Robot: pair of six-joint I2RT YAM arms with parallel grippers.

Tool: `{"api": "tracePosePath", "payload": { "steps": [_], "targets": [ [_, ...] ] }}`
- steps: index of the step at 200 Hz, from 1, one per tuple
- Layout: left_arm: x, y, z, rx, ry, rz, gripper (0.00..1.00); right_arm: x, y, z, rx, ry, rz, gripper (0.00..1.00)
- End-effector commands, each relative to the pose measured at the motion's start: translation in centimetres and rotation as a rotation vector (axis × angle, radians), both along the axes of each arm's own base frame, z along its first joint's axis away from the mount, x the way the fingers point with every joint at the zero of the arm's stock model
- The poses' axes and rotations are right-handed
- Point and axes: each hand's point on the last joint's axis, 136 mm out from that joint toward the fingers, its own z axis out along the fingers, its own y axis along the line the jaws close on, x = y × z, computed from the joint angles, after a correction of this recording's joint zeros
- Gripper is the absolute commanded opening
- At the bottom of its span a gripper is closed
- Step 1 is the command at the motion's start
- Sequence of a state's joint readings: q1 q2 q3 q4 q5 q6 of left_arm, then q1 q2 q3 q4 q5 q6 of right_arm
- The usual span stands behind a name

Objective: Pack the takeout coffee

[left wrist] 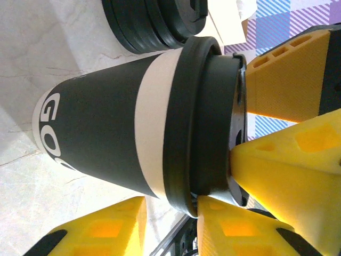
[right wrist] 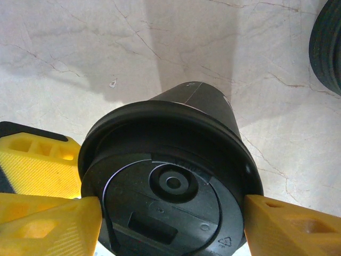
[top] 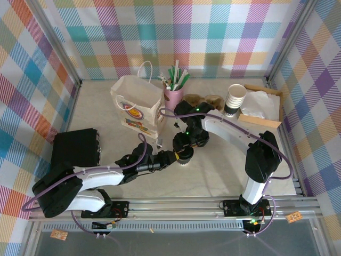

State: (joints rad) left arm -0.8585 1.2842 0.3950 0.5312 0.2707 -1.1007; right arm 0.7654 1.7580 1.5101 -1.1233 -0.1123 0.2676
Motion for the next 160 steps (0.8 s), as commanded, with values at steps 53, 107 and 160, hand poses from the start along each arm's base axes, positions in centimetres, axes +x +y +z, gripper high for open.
{"api": "tracePosePath", "payload": {
  "steps": [53, 107, 160],
  "targets": [
    [-1.0, 3.0, -5.5, 0.202, 0.117, 0.046, 0.29, -3.2, -1.1, -4.0, -0.132, 0.161, 0.041, 0.7],
    [-0.6, 3.6, -2.2, 0.216, 0.033, 0.047, 0.32, -1.6, 0.2, -1.4, -0.076, 0.079, 0.025, 0.71],
    [-0.4, 4.6, -0.6, 0.243, -0.015, 0.069, 0.34, -0.5, 1.0, 0.1, -0.048, 0.03, 0.018, 0.71]
  ]
}}
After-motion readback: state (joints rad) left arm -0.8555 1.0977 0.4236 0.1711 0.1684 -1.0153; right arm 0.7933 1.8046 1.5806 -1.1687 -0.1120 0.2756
